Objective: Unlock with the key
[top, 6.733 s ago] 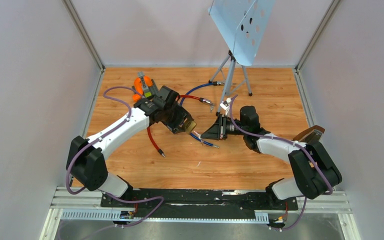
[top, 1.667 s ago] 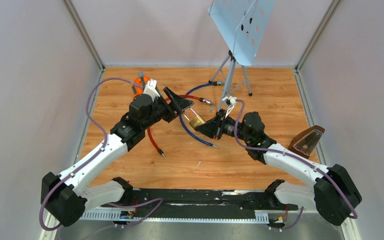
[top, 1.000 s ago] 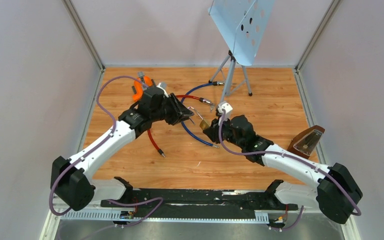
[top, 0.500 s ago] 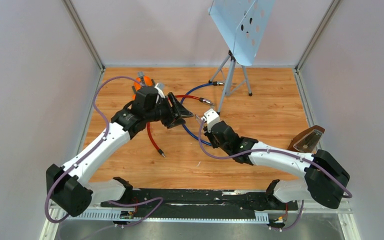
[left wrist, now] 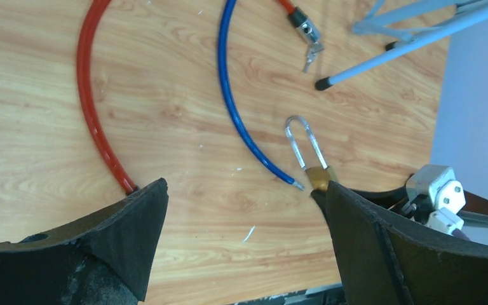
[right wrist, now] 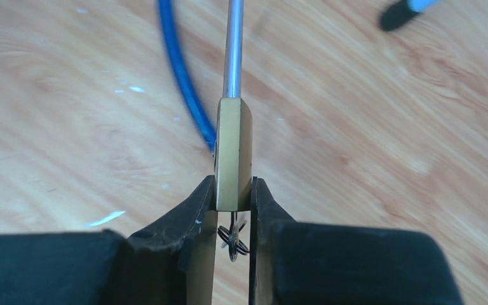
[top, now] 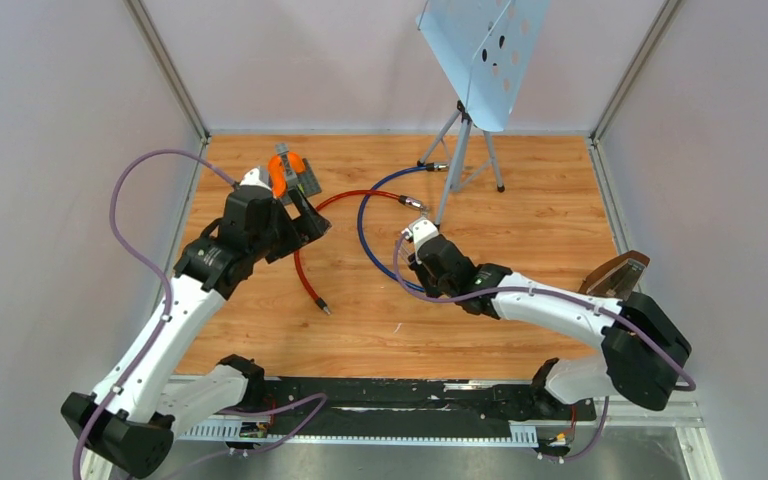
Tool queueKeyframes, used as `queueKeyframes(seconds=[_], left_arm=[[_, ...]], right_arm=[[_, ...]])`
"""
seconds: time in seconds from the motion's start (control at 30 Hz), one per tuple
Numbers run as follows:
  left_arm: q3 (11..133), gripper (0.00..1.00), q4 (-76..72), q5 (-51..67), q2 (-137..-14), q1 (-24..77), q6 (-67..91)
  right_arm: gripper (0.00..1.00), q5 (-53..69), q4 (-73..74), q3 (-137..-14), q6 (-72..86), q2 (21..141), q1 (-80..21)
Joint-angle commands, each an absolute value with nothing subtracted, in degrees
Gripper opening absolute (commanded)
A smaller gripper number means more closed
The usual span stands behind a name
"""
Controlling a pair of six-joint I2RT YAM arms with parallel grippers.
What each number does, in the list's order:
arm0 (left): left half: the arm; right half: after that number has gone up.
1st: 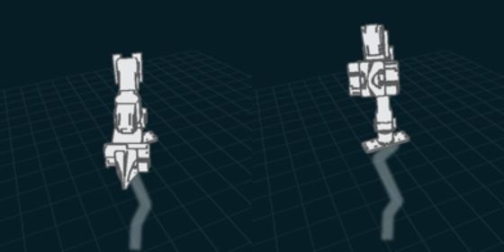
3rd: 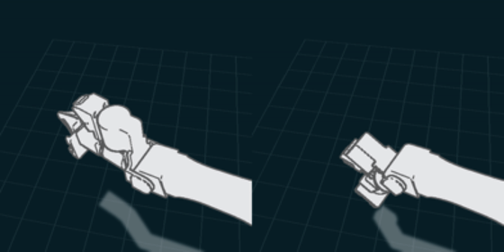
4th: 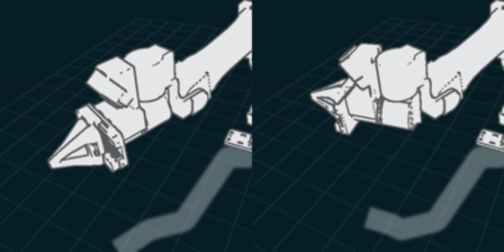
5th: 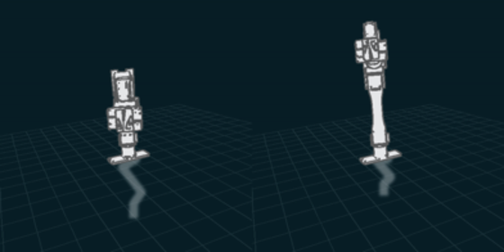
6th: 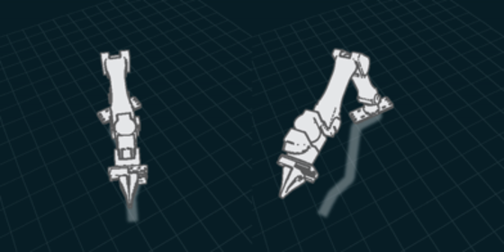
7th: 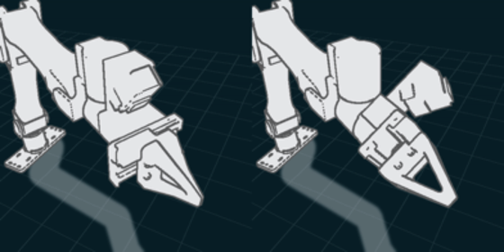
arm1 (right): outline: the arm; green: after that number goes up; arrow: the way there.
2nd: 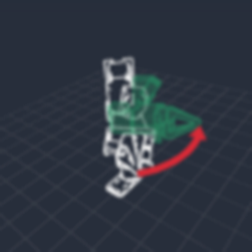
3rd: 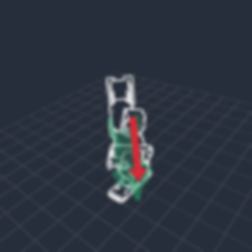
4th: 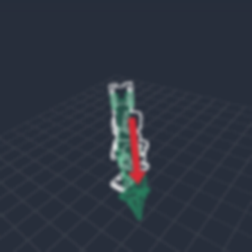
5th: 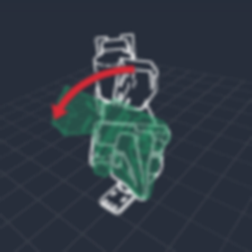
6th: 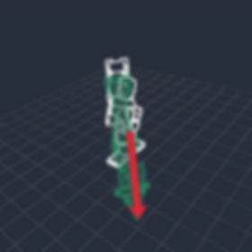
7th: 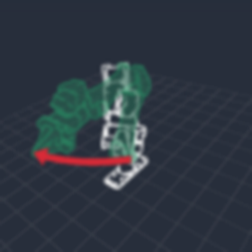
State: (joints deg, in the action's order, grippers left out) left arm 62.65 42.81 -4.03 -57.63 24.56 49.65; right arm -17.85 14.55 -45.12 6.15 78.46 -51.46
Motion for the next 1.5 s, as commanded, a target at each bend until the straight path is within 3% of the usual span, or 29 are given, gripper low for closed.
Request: queueKeyframes(seconds=[0.0,0.13,0.5,1.03,1.13,1.3,1.47], left_arm=[[54.2,0.99,30.1,0.0,-53.8,24.3,47.2],[44.1,1.0,10.6,8.3,-54.0,24.3,53.1],[37.7,0.99,-12.6,17.8,-57.5,24.3,58.3],[36.5,0.67,-15.0,19.4,-63.1,24.5,62.5],[34.5,0.7,-17.2,19.4,-62.4,24.5,63.6],[31.7,0.9,-20.3,19.1,-59.1,24.5,65.0],[28.8,0.88,-22.0,17.4,-56.0,24.5,65.9]], right_arm=[[0.0,-4.6,9.1,-49.3,12.1,71.6,-51.6],[0.0,2.0,3.6,-47.8,16.5,66.8,-51.6],[0.0,13.1,-5.8,-46.0,23.3,62.2,-49.2],[0.0,16.8,-9.8,-44.8,26.2,62.8,-47.2],[0.0,16.1,-10.0,-44.2,26.7,62.1,-46.4],[0.0,16.8,-11.2,-43.0,28.1,61.2,-45.1],[0.0,18.0,-12.0,-42.7,28.3,60.8,-44.9]])
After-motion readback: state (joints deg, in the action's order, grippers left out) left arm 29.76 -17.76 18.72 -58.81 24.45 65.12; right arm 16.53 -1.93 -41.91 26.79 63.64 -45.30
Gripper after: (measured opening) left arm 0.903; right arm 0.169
